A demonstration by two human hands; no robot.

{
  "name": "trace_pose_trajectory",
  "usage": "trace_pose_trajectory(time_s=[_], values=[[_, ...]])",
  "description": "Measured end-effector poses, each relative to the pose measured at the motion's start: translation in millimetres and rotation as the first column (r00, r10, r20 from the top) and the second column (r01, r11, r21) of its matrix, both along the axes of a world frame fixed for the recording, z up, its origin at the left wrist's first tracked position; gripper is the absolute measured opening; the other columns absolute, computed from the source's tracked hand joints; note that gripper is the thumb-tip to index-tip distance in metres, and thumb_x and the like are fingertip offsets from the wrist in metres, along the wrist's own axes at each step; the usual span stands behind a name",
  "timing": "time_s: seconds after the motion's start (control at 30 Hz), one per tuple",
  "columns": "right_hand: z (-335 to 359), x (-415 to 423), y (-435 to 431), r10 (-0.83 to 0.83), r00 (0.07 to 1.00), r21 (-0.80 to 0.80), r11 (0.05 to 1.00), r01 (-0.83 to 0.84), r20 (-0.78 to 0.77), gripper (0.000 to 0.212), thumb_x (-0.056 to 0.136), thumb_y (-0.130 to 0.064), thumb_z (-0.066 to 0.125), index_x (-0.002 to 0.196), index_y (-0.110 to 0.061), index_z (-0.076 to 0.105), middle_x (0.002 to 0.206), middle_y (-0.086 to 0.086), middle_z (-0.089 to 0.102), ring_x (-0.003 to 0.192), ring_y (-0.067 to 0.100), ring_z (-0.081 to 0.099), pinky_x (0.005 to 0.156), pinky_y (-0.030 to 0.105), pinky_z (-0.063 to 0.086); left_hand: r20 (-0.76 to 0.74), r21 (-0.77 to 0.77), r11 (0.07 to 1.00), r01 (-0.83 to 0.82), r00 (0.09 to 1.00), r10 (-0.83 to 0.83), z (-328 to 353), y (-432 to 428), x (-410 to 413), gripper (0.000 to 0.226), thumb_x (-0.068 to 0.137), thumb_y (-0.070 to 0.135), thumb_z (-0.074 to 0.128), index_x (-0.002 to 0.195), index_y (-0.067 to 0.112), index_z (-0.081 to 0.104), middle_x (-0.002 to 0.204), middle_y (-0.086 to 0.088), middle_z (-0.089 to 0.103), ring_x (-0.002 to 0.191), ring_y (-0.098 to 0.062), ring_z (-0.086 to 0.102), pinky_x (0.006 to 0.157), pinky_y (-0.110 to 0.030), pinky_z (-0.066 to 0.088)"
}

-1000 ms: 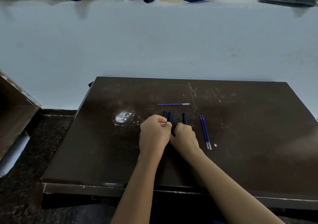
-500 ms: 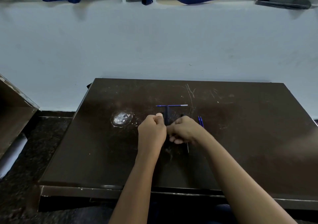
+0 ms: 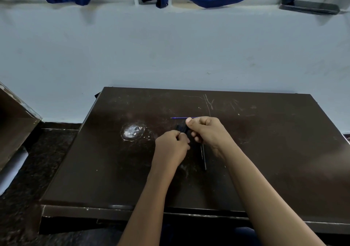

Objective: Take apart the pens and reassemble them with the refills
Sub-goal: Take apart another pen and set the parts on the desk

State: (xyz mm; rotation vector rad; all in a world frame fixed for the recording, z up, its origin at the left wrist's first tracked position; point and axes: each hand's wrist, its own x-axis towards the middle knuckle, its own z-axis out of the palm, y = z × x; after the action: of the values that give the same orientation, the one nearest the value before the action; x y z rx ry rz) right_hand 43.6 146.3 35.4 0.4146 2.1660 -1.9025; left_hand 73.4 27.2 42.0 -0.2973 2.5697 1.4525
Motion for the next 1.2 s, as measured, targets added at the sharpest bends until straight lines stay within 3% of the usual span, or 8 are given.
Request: trace_pose_trajectory(time_s=[0.27,0.5,0.67,0.77,1.2], values=[[0.4,-3.7,-0.4,-0.052,0.999,-0.123,0.991,0.053,0.008,0.024,0.091,-0.023,0.062,0.072,-0.009,0.064,0.057,0.001,0.053,0.05,0.007,0.047,0.049,0.017,0.042,-0.048,-0.001,0.999,0.049,0.998,-0.049,3.2,2.0,1.0,0.025,0.094,0.023,0.044,0.091,0.021,0.069,0.061,0.006,0.052,0.05,-0.005,0.044,0.041,-0.005,0.035],[1.3,-5.0,-3.7,-0.121,0.991,-0.22,0.967,0.13,0.058,0.014,0.091,-0.006,0.055,0.081,-0.004,0.064,0.059,0.004,0.047,0.038,0.003,0.046,0.045,0.016,0.04,-0.034,0.029,0.993,0.113,0.993,-0.112,2.6,2.0,3.5,0.022,0.096,0.027,0.044,0.094,0.025,0.065,0.066,0.005,0.055,0.057,-0.007,0.049,0.047,-0.013,0.037],[4.3,-3.6,-3.0,-0.11,0.99,-0.283,0.95,0.13,0.085,0.023,0.092,0.003,0.046,0.075,-0.003,0.061,0.061,0.006,0.044,0.034,0.001,0.044,0.04,0.013,0.038,-0.01,0.072,0.988,0.135,0.991,-0.135,4.3,3.7,6.1,0.02,0.098,0.026,0.041,0.094,0.027,0.061,0.071,0.002,0.056,0.062,-0.009,0.049,0.052,-0.019,0.036],[5.5,-3.0,-3.2,-0.098,0.991,-0.339,0.933,0.124,0.093,0.025,0.092,0.005,0.044,0.074,-0.003,0.06,0.061,0.006,0.044,0.036,0.003,0.042,0.04,0.013,0.038,0.016,0.086,0.987,0.135,0.99,-0.137,4.2,3.1,5.8,0.021,0.099,0.027,0.04,0.097,0.027,0.061,0.072,0.003,0.056,0.065,-0.009,0.051,0.053,-0.021,0.037],[6.7,-2.1,-2.8,-0.065,0.992,-0.404,0.909,0.104,0.11,0.025,0.096,0.002,0.041,0.076,-0.002,0.057,0.062,0.004,0.044,0.055,0.01,0.034,0.038,0.012,0.038,0.108,0.239,0.966,0.1,0.986,-0.129,4.4,1.7,4.9,0.023,0.099,0.025,0.039,0.095,0.026,0.062,0.061,0.006,0.049,0.043,-0.004,0.035,0.035,-0.014,0.028]])
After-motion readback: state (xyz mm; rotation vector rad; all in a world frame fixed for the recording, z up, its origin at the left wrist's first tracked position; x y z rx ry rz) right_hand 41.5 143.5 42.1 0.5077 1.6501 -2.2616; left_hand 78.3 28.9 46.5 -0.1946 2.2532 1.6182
